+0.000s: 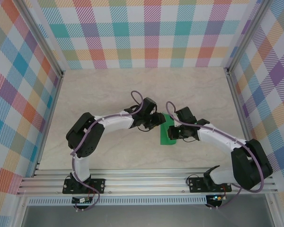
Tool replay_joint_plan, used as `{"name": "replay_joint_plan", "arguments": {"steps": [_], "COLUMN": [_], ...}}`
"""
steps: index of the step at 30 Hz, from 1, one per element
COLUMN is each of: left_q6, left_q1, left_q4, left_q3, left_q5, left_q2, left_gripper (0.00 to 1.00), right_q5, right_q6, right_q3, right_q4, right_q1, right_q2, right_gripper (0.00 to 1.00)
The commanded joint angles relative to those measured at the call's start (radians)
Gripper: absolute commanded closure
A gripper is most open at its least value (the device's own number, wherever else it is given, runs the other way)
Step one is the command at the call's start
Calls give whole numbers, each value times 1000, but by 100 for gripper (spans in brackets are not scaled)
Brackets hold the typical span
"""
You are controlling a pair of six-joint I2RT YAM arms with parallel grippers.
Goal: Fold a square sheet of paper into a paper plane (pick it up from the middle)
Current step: Fold the triangle a second time at the center of the table.
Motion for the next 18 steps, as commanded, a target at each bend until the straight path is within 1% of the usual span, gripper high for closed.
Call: {"name": "replay_joint_plan", "arguments": {"steps": [1, 8, 11, 14, 18], "left_q6": [22, 74, 88, 93, 94], "left_q1": [10, -11, -24, -35, -45], "left_q4": [-29, -30, -26, -18, -18], "left_q3": [-36, -38, -29, -21, -2], "left_q5": [-44, -5, 16, 28, 43], "left_q2": [-44, -45, -33, -21, 2], "left_gripper": [55, 61, 63, 65, 66], "right_q5": [-157, -183, -199, -189, -144], "right_q6": [-57, -68, -73, -71, -74], "right_q3": [56, 112, 148, 180, 197], "right_q4": [-27, -111, -163, -212, -214], "right_q1": [-44, -128, -147, -154, -155], "right_q2": [50, 106, 135, 166, 199], "right_gripper": [92, 89, 87, 87, 87]}}
